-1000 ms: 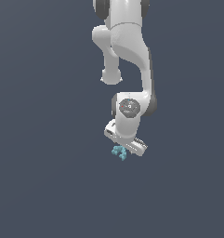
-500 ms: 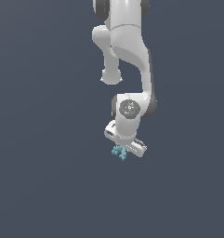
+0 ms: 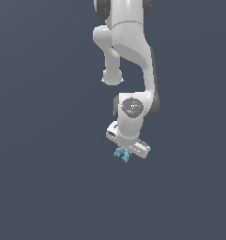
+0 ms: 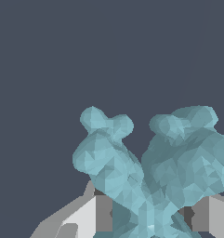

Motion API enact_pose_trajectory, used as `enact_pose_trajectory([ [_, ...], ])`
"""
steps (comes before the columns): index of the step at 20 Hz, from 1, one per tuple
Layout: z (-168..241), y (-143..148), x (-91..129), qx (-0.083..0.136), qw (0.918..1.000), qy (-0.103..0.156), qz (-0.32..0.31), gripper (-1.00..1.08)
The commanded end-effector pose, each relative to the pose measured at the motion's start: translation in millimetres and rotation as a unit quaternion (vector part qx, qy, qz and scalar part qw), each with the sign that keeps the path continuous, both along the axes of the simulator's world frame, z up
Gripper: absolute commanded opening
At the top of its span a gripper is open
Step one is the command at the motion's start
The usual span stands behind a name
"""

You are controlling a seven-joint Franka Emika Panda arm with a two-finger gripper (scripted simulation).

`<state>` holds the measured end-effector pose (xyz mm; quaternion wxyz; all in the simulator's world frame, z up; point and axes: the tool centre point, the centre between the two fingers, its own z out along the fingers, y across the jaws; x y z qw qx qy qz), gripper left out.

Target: Pick up the object and move it to a goal position.

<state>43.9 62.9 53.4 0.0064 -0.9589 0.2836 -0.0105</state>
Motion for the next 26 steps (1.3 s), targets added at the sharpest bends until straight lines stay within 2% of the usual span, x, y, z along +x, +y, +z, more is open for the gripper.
enact_pose_trajectory([
  [1, 17, 7, 10, 0.004, 0.9998, -0.015, 0.012, -1.0],
  [6, 76, 32, 37, 0.017, 0.9964, -0.065, 0.053, -1.0],
  [10, 144, 59, 58, 0.031, 0.9876, -0.119, 0.098, -1.0],
  [14, 227, 91, 70, 0.048, 0.9708, -0.182, 0.149, -1.0],
  [18, 296, 116, 68, 0.062, 0.9516, -0.232, 0.192, -1.0],
  [22, 345, 131, 61, 0.072, 0.9355, -0.267, 0.22, -1.0],
  [26, 375, 140, 54, 0.079, 0.9242, -0.288, 0.238, -1.0],
])
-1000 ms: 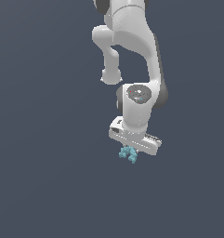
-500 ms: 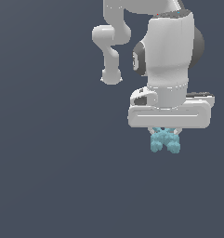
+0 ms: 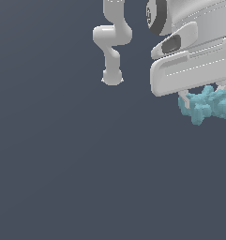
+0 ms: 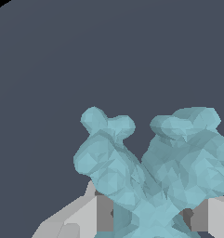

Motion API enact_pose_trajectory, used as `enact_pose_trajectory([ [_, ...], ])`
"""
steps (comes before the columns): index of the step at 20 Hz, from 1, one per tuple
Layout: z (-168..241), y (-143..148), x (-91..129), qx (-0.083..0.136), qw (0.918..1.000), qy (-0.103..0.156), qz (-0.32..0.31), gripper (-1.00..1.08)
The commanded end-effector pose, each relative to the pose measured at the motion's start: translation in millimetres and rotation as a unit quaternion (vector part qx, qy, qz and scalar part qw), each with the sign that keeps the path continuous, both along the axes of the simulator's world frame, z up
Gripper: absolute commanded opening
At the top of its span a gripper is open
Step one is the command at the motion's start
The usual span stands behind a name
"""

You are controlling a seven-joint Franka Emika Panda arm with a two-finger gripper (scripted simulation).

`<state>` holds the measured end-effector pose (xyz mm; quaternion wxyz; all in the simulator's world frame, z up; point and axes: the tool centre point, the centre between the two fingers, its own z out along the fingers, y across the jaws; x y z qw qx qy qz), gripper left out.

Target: Pick up the object and move it to a goal position.

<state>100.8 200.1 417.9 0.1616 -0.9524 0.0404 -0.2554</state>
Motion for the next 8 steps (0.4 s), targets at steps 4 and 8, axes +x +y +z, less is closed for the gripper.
enact_pose_trajectory([
  [4, 26, 7, -7, 0.007, 0.9996, -0.019, 0.017, -1.0],
  [8, 28, 7, -8, 0.008, 0.9996, -0.02, 0.018, -1.0],
])
